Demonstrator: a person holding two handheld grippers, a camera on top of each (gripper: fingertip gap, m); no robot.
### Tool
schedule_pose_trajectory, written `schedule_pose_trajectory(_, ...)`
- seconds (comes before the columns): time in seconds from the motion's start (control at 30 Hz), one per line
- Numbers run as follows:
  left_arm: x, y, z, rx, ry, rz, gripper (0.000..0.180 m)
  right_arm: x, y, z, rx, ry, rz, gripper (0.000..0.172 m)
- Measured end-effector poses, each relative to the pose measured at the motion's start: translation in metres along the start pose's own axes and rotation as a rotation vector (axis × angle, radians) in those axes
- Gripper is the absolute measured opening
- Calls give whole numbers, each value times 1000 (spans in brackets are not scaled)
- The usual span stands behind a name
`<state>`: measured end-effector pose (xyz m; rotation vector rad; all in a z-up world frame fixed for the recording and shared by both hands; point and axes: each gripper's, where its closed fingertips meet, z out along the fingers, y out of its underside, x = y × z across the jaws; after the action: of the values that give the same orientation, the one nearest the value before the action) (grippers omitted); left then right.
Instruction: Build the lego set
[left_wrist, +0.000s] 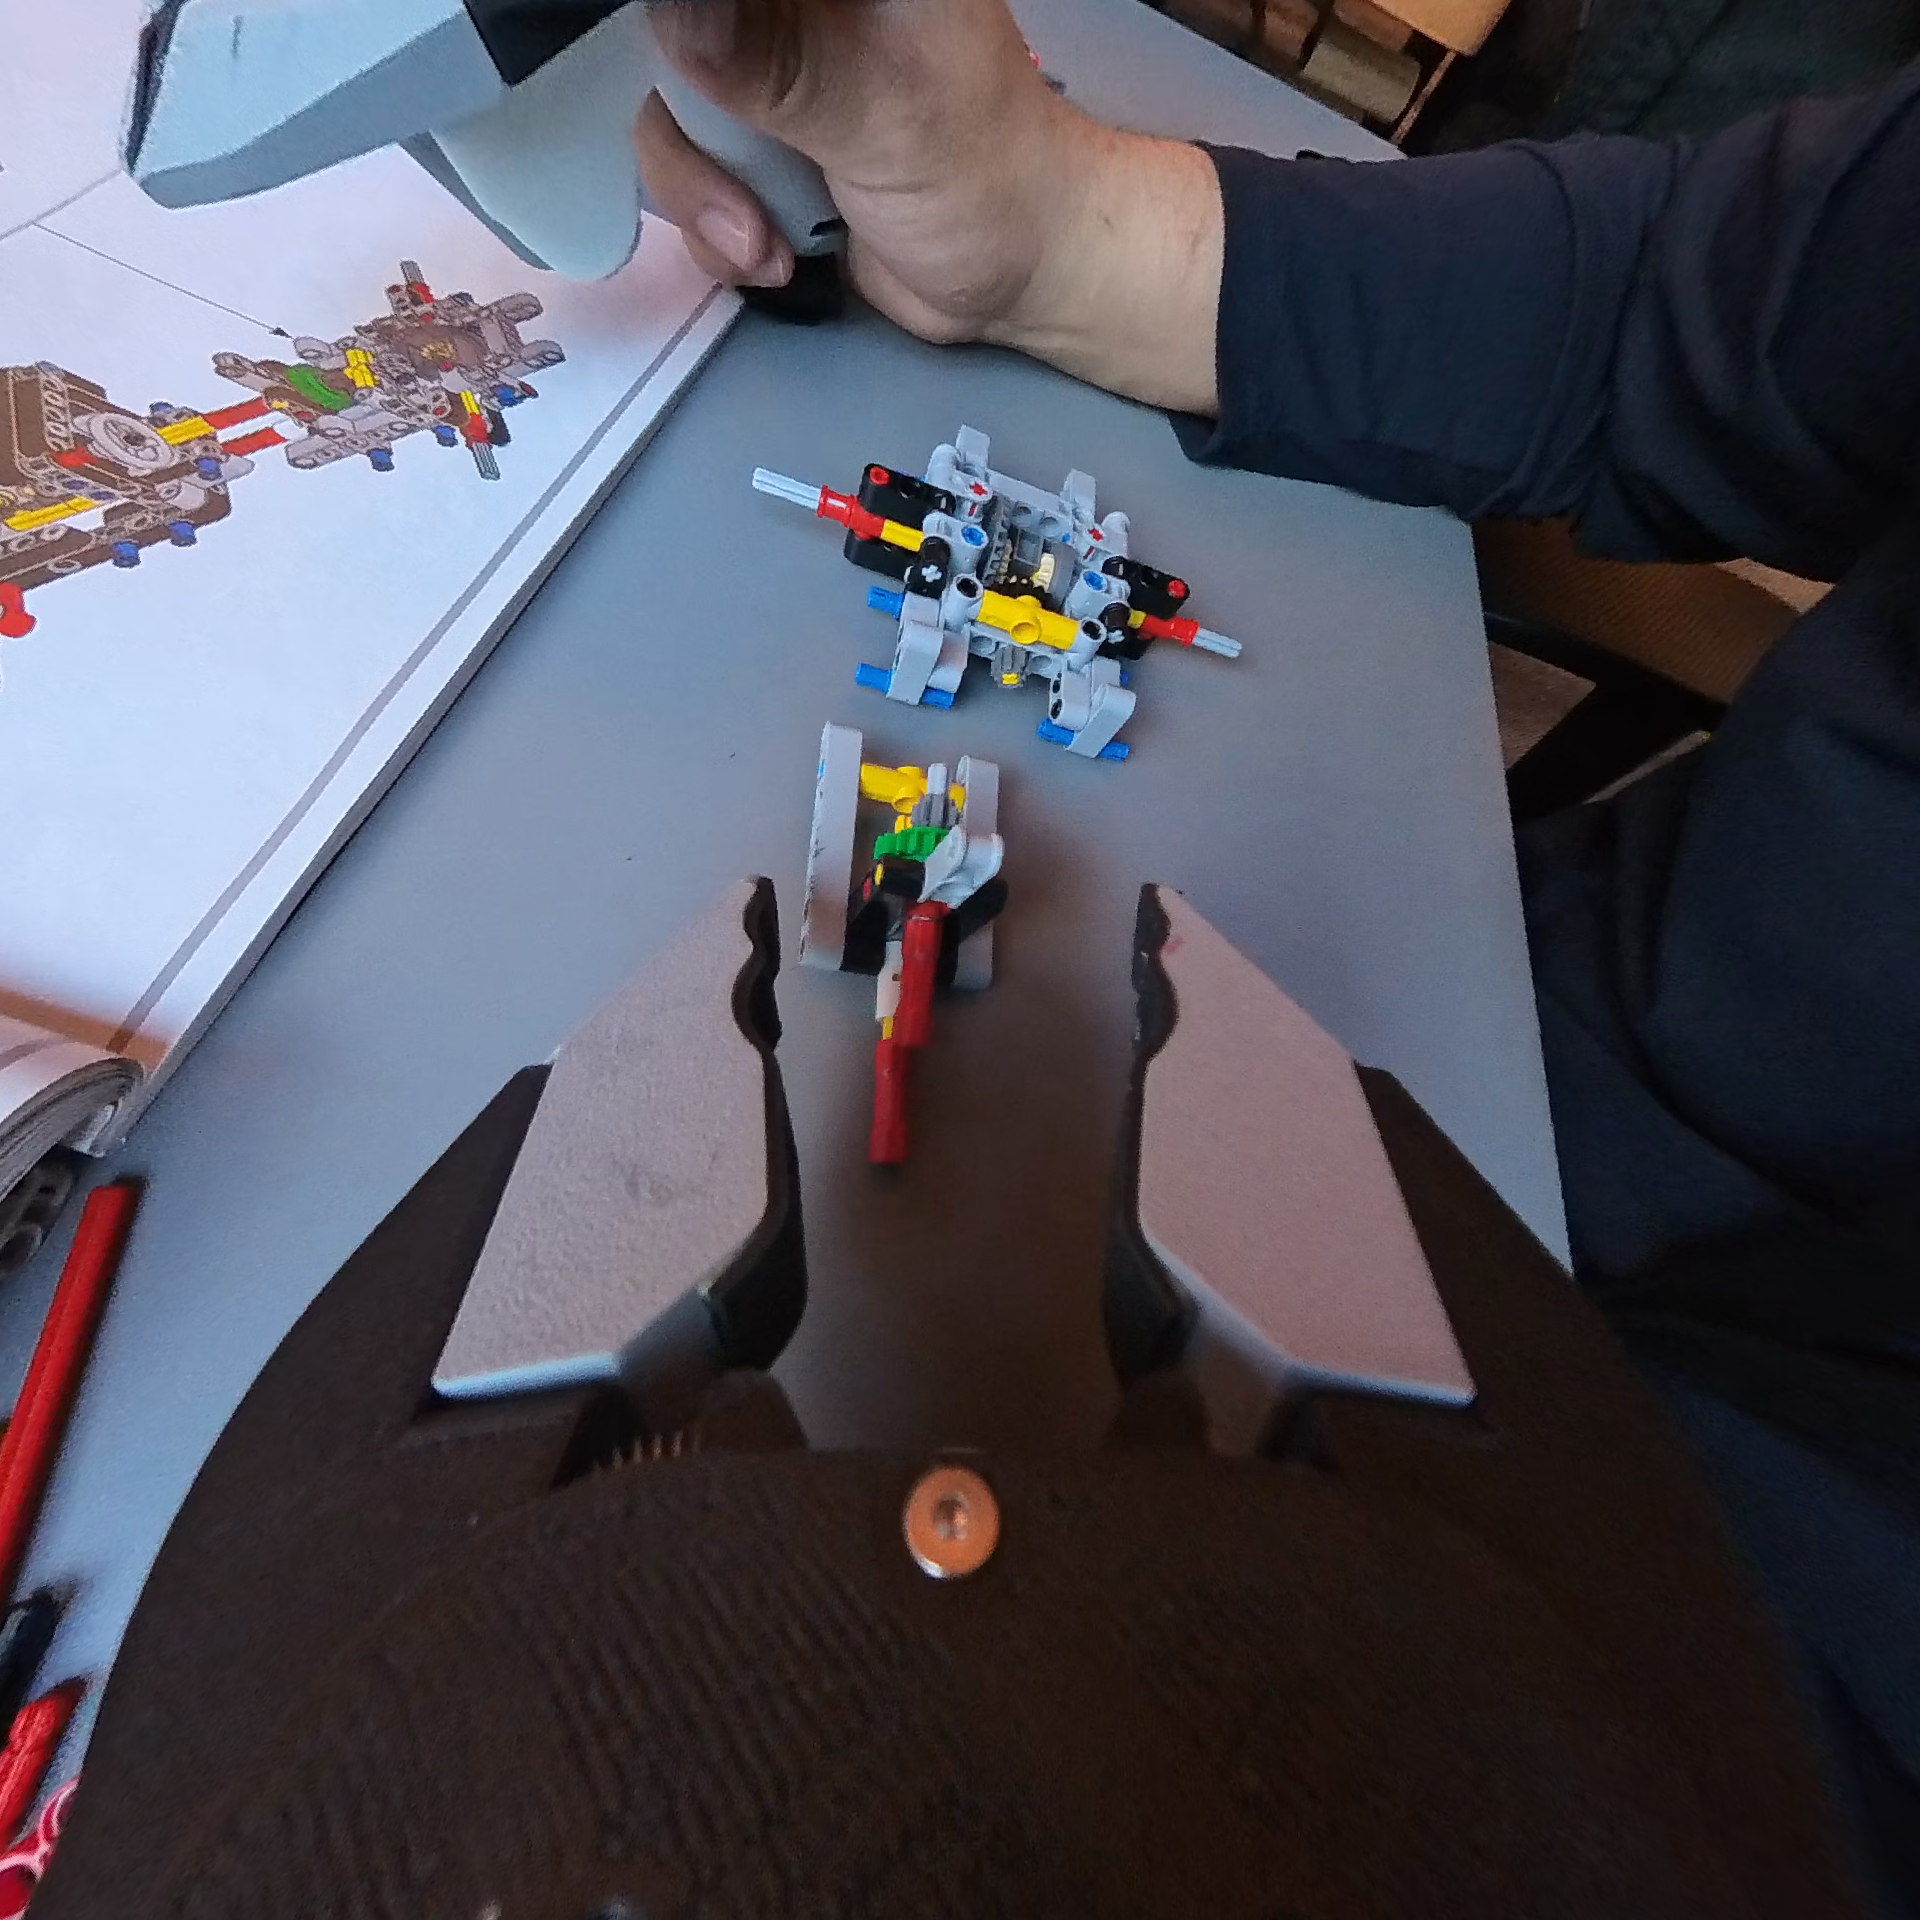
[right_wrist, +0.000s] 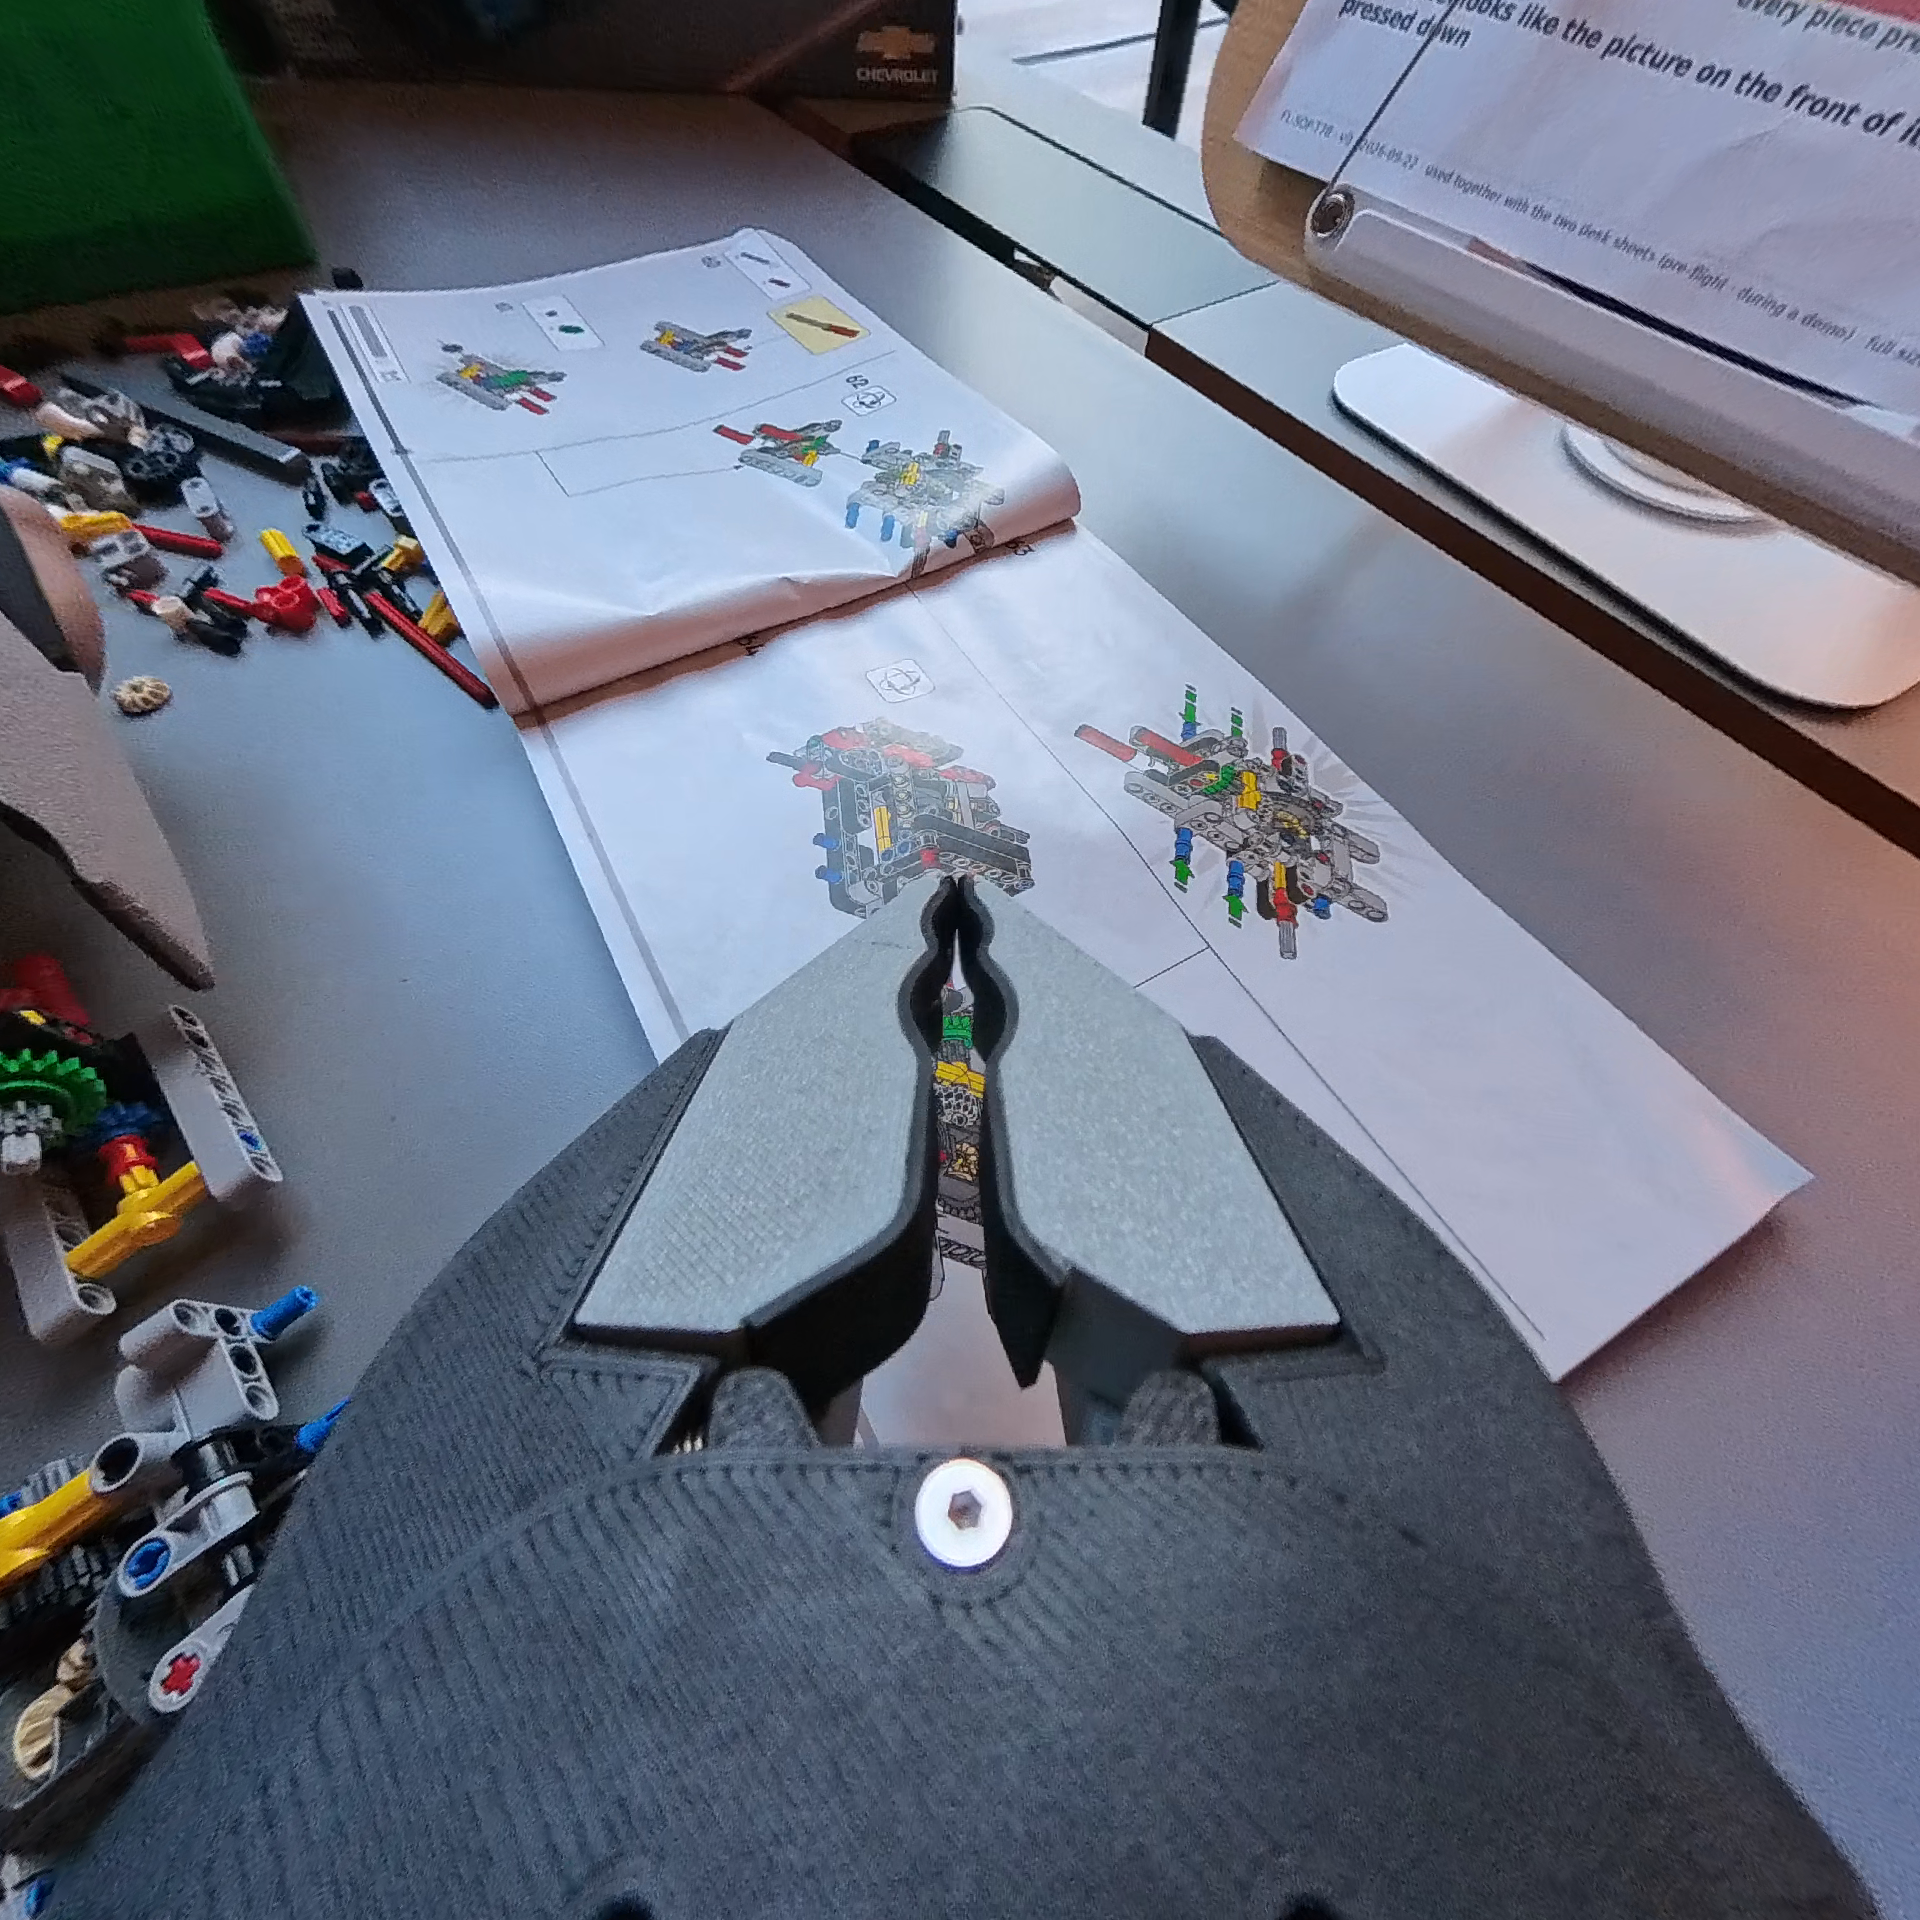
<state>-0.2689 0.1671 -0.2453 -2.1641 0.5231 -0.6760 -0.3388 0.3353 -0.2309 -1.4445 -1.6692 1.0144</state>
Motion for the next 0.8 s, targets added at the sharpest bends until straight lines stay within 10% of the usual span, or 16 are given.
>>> schedule_pose_trajectory(0.8, 2, -1, 1, -9, -16, 20, 63, -1, 1, 1, -12, -17, 13, 0)
